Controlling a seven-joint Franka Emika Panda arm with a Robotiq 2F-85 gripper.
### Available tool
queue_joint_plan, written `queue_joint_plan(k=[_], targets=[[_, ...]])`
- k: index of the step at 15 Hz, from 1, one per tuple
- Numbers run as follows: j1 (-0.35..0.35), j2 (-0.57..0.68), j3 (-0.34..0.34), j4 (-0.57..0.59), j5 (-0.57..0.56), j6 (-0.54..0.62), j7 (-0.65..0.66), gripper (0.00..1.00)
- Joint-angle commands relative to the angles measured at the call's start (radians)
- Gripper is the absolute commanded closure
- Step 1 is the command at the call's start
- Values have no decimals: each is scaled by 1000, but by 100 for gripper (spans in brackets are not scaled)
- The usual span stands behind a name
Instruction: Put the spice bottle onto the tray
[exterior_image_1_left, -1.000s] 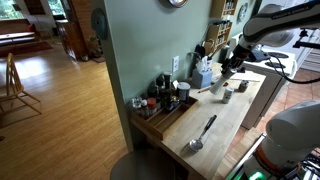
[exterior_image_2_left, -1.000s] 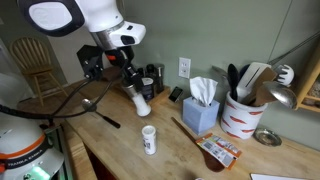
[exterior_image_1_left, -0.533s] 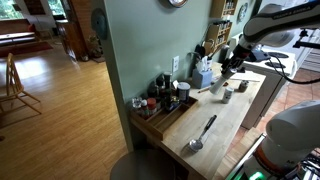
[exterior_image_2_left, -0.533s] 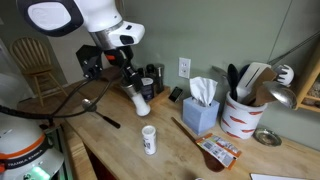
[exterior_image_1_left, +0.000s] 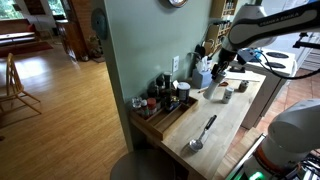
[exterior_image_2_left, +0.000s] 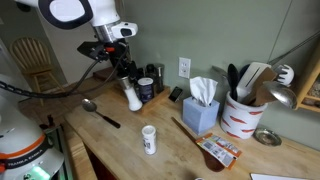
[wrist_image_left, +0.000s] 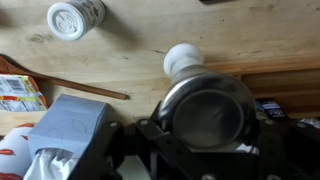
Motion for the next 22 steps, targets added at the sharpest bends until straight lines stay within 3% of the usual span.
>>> queue_joint_plan(k=[1, 7, 12, 22], targets=[[58, -26, 63, 8, -47, -51, 37, 63], [143, 20, 148, 45, -75, -59, 57, 63], [166, 109, 193, 114, -120, -62, 77, 63], [170, 340, 199, 269, -168, -84, 74, 63]])
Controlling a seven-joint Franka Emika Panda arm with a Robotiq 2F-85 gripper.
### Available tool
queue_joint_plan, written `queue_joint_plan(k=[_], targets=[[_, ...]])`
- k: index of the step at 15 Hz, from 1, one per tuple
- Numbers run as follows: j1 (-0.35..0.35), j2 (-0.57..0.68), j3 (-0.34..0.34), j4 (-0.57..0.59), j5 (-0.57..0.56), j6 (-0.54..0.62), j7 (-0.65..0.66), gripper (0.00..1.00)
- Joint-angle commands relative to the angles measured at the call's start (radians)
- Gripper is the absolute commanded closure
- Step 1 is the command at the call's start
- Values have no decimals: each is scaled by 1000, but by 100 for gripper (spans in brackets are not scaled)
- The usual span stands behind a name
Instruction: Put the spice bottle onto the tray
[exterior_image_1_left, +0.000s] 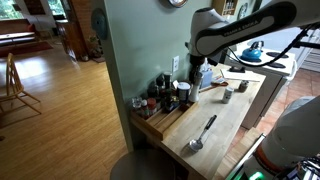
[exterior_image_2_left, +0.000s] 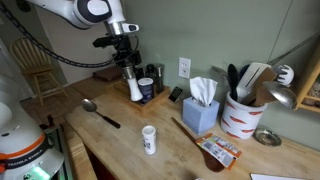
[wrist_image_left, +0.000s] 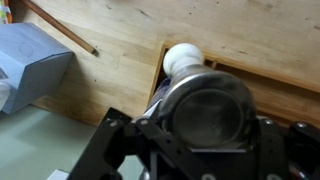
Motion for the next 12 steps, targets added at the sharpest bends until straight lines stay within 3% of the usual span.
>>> queue_joint_plan(k=[1, 12], targets=[[10, 85, 1, 81, -31, -52, 21, 63], [17, 200, -7, 166, 5, -46, 7, 63]])
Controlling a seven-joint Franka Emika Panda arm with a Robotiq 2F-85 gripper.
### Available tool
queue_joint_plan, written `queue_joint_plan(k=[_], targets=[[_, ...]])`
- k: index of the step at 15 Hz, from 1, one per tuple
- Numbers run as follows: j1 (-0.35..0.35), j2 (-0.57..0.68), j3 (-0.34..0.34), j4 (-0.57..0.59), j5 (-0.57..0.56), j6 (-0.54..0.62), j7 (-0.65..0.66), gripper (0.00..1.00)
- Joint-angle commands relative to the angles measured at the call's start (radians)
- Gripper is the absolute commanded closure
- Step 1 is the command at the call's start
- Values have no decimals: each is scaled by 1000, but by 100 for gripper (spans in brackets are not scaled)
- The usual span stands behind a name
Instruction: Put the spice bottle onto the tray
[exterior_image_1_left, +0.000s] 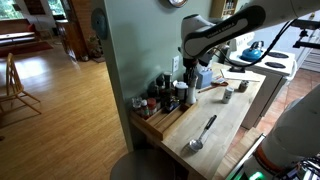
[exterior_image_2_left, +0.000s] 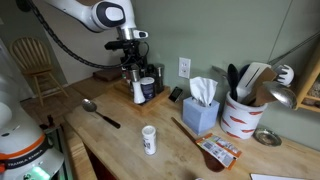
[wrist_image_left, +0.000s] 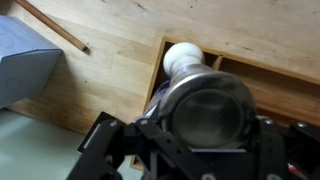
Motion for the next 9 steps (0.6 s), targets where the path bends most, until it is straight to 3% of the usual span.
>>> queue_joint_plan(k=[1, 9], targets=[[16, 22, -7, 43, 10, -8, 6, 63], [19, 34, -14, 54, 33, 48, -2, 63]])
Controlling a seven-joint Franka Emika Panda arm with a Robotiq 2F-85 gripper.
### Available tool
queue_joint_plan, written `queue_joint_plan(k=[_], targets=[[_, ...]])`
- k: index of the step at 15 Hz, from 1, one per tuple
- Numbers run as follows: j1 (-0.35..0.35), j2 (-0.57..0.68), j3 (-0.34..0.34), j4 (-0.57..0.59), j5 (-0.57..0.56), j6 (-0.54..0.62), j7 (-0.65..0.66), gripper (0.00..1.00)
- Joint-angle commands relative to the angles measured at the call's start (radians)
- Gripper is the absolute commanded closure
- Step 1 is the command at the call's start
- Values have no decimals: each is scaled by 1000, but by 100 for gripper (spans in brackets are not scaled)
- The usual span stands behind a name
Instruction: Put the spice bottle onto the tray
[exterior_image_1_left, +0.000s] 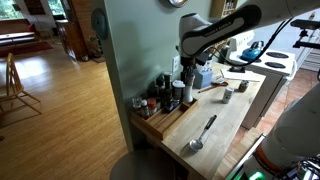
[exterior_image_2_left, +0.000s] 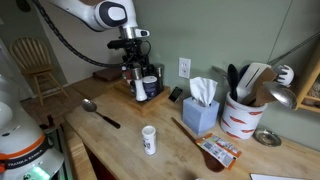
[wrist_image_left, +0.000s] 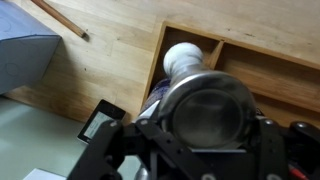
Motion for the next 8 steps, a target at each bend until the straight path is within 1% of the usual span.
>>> queue_joint_plan(k=[1, 5, 8], targets=[[10, 10, -14, 20, 24, 33, -3, 63], [5, 23, -17, 17, 15, 63, 4, 63], [-1, 34, -24, 17, 13, 47, 4, 63]])
